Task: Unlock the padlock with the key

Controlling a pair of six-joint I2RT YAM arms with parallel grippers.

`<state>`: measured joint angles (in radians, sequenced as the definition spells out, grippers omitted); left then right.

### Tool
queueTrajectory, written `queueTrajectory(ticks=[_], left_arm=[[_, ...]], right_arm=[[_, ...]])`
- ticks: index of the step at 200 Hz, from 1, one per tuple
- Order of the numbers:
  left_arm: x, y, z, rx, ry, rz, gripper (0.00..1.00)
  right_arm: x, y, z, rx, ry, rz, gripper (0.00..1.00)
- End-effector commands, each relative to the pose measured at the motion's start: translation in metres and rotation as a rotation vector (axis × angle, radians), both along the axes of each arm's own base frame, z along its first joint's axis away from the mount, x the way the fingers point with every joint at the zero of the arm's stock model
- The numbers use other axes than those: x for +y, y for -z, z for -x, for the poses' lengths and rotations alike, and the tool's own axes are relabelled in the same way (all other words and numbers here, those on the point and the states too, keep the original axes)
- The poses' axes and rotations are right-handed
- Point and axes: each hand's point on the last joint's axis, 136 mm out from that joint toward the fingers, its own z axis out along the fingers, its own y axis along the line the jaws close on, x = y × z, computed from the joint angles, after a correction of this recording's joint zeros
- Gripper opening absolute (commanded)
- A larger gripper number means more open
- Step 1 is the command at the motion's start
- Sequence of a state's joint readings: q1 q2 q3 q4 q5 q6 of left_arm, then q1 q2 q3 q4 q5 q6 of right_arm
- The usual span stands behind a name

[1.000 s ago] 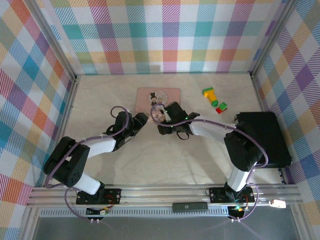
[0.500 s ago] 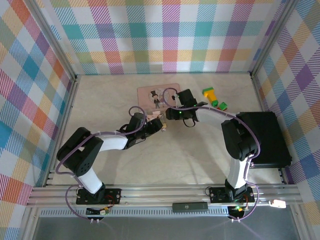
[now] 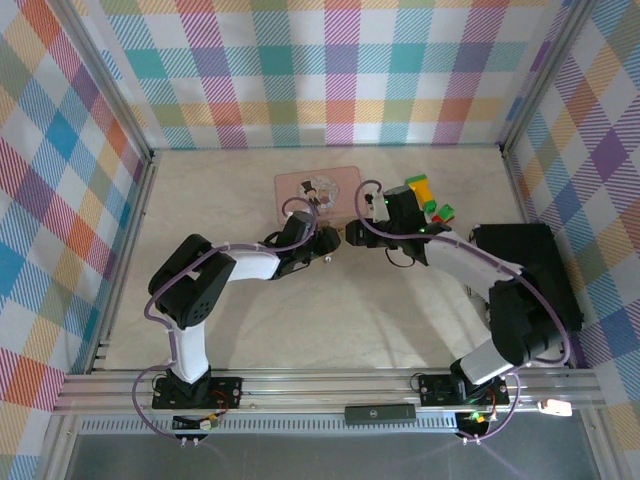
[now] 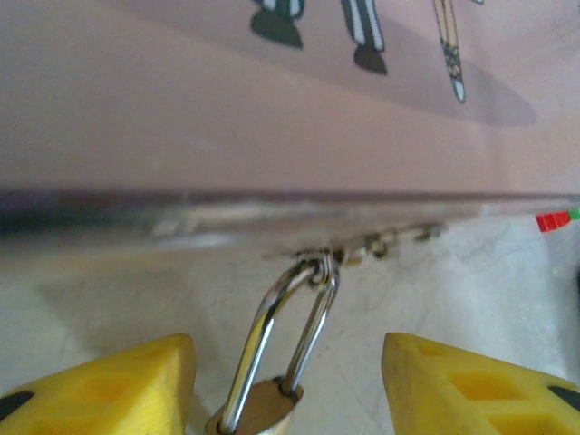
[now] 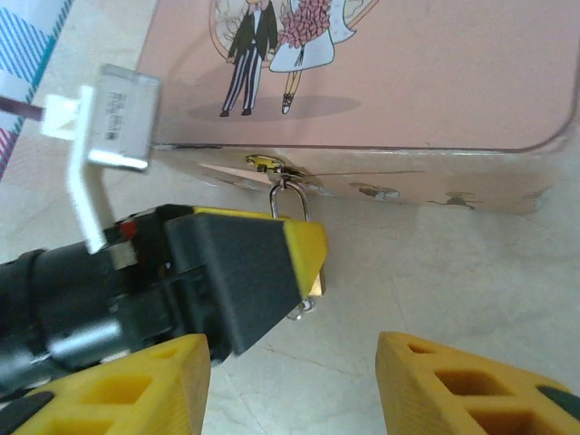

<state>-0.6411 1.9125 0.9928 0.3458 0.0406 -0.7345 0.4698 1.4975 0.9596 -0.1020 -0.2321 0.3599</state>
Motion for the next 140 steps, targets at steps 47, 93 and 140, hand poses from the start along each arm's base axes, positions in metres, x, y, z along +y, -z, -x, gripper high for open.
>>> queueTrajectory(ticks=[47, 93, 140], left_arm=[[0.004, 0.042, 0.013, 0.072, 0.056, -0.152, 0.43], [0.001, 0.057, 0.018, 0.104, 0.056, -0.135, 0.25], [-0.008, 0.051, 0.02, 0.116, 0.027, -0.016, 0.03]], right_arm=[[-0.026, -0.001, 0.014, 0.01, 0.075, -0.044, 0.51], [-0.034, 0.011, 0.019, 0.051, 0.117, -0.055, 0.51], [-0.04, 0.023, 0.028, 0.093, 0.164, -0.089, 0.5]])
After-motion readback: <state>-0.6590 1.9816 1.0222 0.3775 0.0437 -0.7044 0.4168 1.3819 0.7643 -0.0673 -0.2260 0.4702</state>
